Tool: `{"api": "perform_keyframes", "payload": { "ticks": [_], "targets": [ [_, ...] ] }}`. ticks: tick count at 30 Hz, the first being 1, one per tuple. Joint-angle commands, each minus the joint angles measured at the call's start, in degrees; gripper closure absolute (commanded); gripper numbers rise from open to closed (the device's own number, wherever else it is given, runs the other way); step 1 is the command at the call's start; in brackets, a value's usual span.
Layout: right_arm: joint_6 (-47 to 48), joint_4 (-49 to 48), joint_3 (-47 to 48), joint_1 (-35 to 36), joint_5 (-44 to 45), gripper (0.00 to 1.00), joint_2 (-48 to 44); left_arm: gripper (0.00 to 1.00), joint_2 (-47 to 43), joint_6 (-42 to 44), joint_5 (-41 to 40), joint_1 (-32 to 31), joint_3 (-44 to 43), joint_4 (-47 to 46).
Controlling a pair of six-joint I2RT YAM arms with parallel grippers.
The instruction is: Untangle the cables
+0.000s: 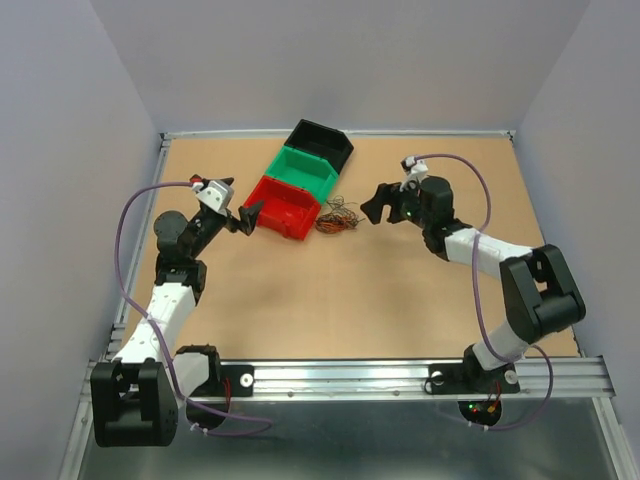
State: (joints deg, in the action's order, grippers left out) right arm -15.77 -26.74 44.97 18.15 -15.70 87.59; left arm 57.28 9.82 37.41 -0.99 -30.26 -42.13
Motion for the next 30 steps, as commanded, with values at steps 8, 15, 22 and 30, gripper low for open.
{"api": "perform_keyframes", "payload": {
  "ticks": [8, 15, 22, 30],
  "targets": [
    [13.13, 12.06, 17.07, 7.33, -0.2, 0.08, 16.02, 0.01, 0.21, 0.72, 1.35, -0.15, -3.14, -1.9],
    [15.24, 14.08, 23.93, 11.02, 2.86, 0.09, 25.16, 0.01, 1.08, 0.72, 2.05, -0.24, -3.49, -1.82],
    [15.15, 14.0, 26.31, 12.34, 2.71, 0.56, 29.3, 0.01, 1.87, 1.6, 4.07, -0.94, -3.4, -1.73],
    [11.99, 3.2, 11.74, 12.43, -3.09, 0.99, 17.37, 0.01, 5.64, 3.71, -0.14, -7.87, -3.84, -1.73]
  ]
}}
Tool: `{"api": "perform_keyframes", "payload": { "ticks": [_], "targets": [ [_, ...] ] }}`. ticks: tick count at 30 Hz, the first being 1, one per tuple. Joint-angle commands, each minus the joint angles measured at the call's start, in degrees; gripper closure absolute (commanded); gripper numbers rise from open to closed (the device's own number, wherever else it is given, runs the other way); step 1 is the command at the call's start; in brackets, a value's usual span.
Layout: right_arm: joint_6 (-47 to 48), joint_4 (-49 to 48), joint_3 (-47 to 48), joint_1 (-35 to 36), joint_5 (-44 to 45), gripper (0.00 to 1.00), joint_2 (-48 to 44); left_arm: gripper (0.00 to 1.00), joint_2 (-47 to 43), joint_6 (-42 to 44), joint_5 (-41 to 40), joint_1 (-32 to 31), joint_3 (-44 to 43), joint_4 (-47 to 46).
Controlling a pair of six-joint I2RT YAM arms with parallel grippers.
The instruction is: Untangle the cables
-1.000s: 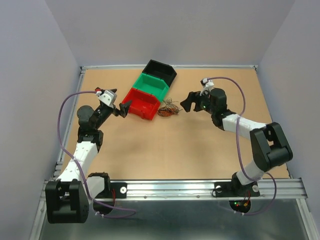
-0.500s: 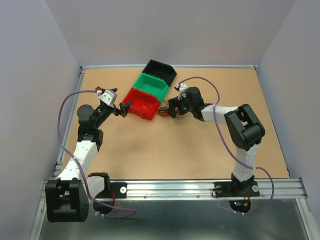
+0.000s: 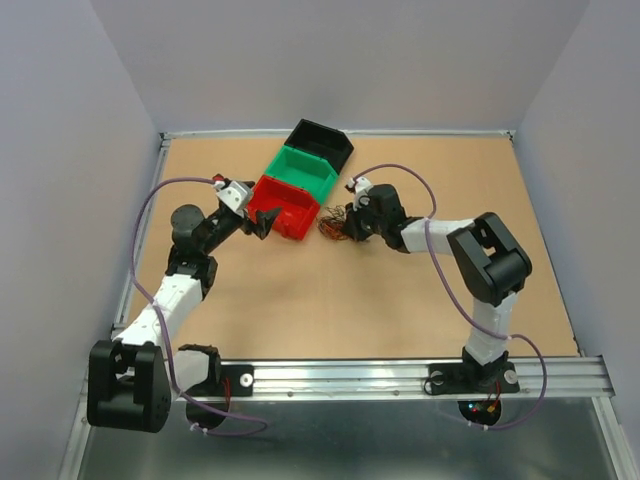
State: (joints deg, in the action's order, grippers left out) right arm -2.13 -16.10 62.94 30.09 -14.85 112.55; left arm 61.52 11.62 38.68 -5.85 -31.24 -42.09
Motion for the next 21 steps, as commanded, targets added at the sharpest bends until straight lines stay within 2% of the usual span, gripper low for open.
{"api": "perform_keyframes", "payload": {
  "ticks": [1, 5, 7, 14, 17, 21],
  "targets": [
    [-2.08, -7.63, -8.68, 0.5, -4.48, 0.99, -11.09, 0.01, 1.94, 2.18, -2.54, -4.16, -3.03, -1.68],
    [-2.7, -3.7, -10.9, 1.73, -5.45, 1.0, -18.23, 0.01, 3.78, 3.41, -5.89, -10.92, -4.87, -1.16],
    [-3.31, -1.23, -10.21, 2.08, -3.71, 0.99, -20.7, 0.01, 4.66, 2.28, -5.98, -12.34, -5.84, -1.07],
    [-9.29, 5.45, -5.03, 2.17, 0.61, 0.99, -29.83, 0.01, 11.69, -10.46, -4.66, -12.87, -13.84, -3.08],
    [-11.22, 6.95, -2.04, 2.17, 2.63, 1.0, -32.21, 0.01, 11.96, -14.77, -5.37, -12.87, -14.8, -4.5],
    [-11.84, 8.54, 2.09, 2.08, 2.9, 0.99, -35.03, 0.01, 10.99, -19.08, -2.04, -12.87, -16.56, -4.5]
  ]
}}
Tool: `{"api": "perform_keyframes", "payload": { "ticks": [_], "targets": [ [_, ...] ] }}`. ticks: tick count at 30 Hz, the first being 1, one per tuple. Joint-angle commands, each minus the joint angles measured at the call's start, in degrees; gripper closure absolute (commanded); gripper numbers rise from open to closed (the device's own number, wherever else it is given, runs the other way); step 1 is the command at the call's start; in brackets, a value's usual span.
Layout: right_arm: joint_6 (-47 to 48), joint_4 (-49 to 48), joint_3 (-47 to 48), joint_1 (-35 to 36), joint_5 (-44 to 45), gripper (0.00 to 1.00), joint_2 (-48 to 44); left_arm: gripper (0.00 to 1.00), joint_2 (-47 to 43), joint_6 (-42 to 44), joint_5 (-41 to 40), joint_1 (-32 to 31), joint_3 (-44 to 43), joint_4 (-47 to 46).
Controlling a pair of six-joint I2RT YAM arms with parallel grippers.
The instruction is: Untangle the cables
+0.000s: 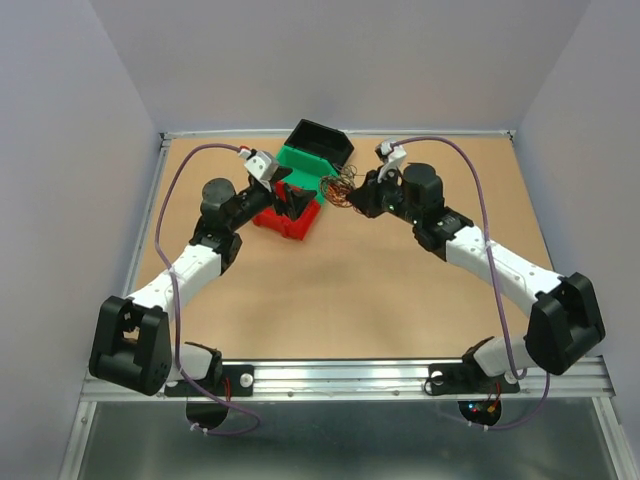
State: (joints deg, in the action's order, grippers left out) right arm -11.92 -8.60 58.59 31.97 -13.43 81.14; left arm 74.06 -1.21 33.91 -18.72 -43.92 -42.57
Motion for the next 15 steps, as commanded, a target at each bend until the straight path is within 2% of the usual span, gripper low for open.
{"api": "perform_keyframes", "payload": {
  "ticks": [1, 6, 9, 15],
  "targets": [
    [-2.49, 1.3, 6.8, 0.29, 1.48, 0.99, -3.89, 0.01, -1.73, -7.21, 3.35, 0.0, -4.76, -4.02],
    [-4.77, -0.18, 5.05, 0.2, 3.05, 0.99, -5.56, 0.01, -1.9, -12.93, 7.83, 0.0, -5.39, -4.01],
    [-4.87, -2.55, 1.72, 0.29, 3.85, 1.0, -6.0, 0.01, -2.78, -11.98, 11.95, -0.09, -3.19, -5.68],
    [-4.07, -8.96, -4.53, 0.29, 4.55, 1.0, -7.84, 0.03, -1.03, -8.81, 13.37, -2.02, 0.06, -5.77]
  ]
}}
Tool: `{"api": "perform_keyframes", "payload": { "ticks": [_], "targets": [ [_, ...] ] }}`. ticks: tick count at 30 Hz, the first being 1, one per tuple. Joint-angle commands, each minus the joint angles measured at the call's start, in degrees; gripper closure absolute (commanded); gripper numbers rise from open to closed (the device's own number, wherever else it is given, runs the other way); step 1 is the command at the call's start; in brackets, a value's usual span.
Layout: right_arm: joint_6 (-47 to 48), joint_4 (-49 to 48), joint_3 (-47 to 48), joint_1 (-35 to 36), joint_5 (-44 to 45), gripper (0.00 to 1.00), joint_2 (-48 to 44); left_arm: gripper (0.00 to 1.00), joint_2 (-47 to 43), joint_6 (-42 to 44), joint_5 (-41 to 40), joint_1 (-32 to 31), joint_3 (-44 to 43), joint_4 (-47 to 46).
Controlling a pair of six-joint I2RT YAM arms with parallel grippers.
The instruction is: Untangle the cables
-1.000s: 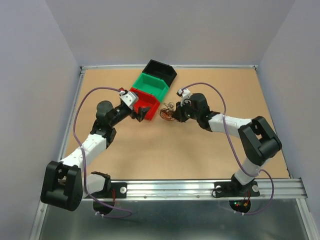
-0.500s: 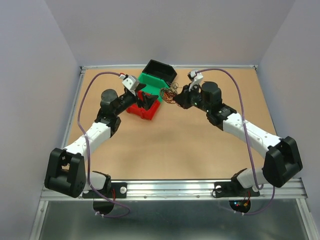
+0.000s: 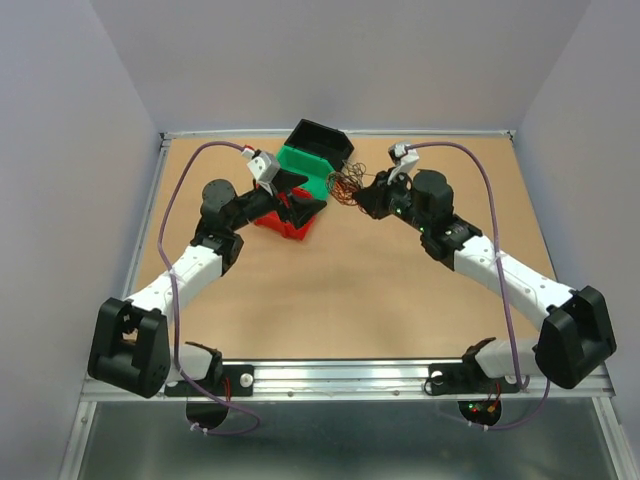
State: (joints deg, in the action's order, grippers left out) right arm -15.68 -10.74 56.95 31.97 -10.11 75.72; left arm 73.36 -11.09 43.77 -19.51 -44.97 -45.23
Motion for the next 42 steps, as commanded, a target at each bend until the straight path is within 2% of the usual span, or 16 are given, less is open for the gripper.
{"api": "perform_keyframes", "payload": {
  "ticks": [1, 9, 11, 12, 13, 16, 17, 21, 24, 30, 33, 34, 37, 38, 39, 42],
  "targets": [
    [-0.31, -7.88, -4.29, 0.29, 0.88, 1.0, -2.68, 0.04, 0.02, 1.25, 3.17, -2.02, 1.11, -3.19],
    [0.48, -14.21, -9.57, 0.29, -4.74, 0.99, -5.06, 0.09, 8.45, 2.31, -1.84, -6.07, -2.4, -3.28],
    [0.22, -14.39, -10.45, 0.29, -5.53, 0.99, -5.59, 0.15, 9.86, 1.95, -2.63, -6.16, -3.62, -2.93],
    [0.21, -14.39, -10.72, 0.29, -5.8, 0.99, -5.59, 0.22, 11.0, 1.86, -2.98, -6.16, -4.07, -2.67],
    [0.21, -14.48, -10.98, 0.29, -6.58, 0.99, -5.59, 0.39, 11.36, 1.86, -2.64, -6.07, -4.42, -2.41],
    [0.21, -14.92, -12.29, 0.29, -7.2, 0.99, -5.76, 0.61, 12.15, 1.43, -0.97, -6.16, -5.56, -2.58],
    [0.13, -15.27, -12.73, 0.29, -7.21, 1.0, -5.68, 0.74, 12.07, 1.42, -0.79, -6.16, -5.57, -2.58],
    [-0.4, -16.32, -15.81, 0.29, -4.92, 0.99, -5.15, 0.99, 10.57, 3.09, -0.18, -6.16, -4.16, -3.37],
    [-0.93, -18.95, -19.58, 0.29, -4.22, 0.92, -5.06, 1.0, 10.05, 5.28, 0.96, -6.24, -3.29, -3.28],
    [-1.02, -20.02, -22.05, 0.29, -2.55, 0.94, -7.08, 1.0, 8.29, 8.72, 1.67, -6.24, -2.4, -1.53],
    [-1.1, -19.93, -23.98, 0.29, 0.52, 0.91, -9.45, 1.0, 6.98, 10.38, -0.43, -6.24, -1.96, 0.31],
    [-1.28, -19.84, -24.51, 0.29, 2.79, 0.87, -10.06, 1.0, 6.53, 10.82, -1.13, -6.16, -1.79, 0.67],
    [-1.28, -18.61, -26.44, 0.29, 6.58, 0.66, -13.23, 1.0, 4.69, 12.13, -2.63, -6.16, -1.17, 1.37],
    [-1.19, -18.35, -26.89, 0.29, 8.25, 0.55, -14.28, 1.0, 4.34, 12.49, -2.55, -6.16, -0.91, 1.46],
    [-1.11, -18.18, -27.76, 0.29, 8.96, 0.51, -15.77, 1.0, 3.64, 12.59, -2.63, -6.07, -0.82, 1.55],
    [-0.58, -17.56, -28.56, 0.29, 9.14, 0.54, -17.8, 1.0, 3.01, 13.02, -2.37, -6.07, -0.56, 1.81]
  ]
}}
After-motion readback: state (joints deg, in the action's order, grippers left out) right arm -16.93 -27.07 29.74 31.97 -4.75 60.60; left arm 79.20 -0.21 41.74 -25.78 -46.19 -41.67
